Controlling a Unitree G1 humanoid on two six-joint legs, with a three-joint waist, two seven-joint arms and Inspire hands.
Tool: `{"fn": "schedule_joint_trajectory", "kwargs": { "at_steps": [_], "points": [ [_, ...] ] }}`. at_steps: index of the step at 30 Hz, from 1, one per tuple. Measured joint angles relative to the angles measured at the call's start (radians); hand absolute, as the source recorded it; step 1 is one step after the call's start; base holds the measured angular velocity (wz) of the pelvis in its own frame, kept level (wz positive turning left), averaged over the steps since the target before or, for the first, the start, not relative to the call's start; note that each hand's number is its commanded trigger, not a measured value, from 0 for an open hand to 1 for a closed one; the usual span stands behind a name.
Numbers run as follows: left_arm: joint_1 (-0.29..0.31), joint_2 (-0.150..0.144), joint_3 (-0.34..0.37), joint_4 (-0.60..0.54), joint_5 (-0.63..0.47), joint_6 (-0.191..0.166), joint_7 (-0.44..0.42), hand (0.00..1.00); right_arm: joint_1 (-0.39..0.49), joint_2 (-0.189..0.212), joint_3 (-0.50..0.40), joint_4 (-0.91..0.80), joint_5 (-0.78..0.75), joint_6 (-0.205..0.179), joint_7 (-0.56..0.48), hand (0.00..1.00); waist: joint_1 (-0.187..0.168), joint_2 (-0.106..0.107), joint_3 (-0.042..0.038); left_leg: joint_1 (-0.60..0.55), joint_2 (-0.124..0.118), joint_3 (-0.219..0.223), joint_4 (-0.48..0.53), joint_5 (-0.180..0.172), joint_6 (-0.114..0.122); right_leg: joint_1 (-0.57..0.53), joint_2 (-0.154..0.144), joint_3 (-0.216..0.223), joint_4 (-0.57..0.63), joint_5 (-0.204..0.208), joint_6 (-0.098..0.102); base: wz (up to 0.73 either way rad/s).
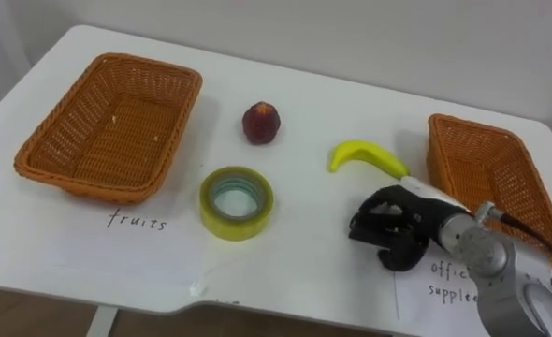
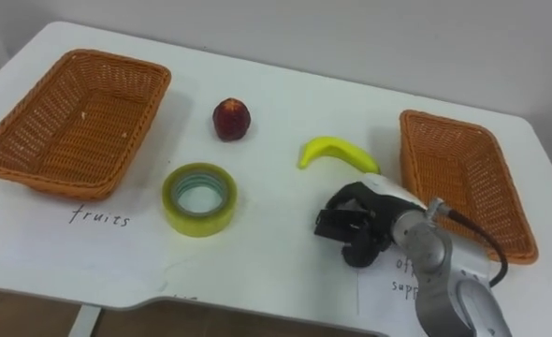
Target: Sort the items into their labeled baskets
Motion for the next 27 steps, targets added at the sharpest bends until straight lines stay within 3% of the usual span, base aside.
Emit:
{"fn": "schedule_joint_trajectory", "kwargs": {
  "at_steps": [10,18,27],
  "points": [
    [-0.007,-0.006,-0.014,0.003,0.001,0.0,0.004,0.0,-0.027,0.006,0.007,0.043,-0.047,0.0,-0.094,1.0,-0.001,0.01,-0.0012,-0.003,-0.001,-0.013,0.001,0.0,0.0,0.0,0.0,0.002,-0.003,0.0,0.0,0.03],
    [-0.012,-0.009,-0.015,0.001,0.008,-0.001,-0.001,0.0,-0.006,0.005,0.006,0.005,-0.042,0.0,-0.104,1.0,-0.004,0.028,-0.0003,0.002,0.0,-0.007,-0.01,0.0,0.0,-0.001,0.002,0.0,-0.004,0.0,0.0,-0.02],
    [-0.007,-0.007,-0.02,0.001,-0.011,-0.009,-0.003,0.0,0.014,0.006,-0.002,-0.03,0.034,-0.009,-0.113,1.0,-0.011,0.029,-0.0001,0.002,0.001,-0.006,-0.01,0.0,0.0,-0.002,0.002,0.002,-0.004,0.0,0.0,0.0]
  ]
}}
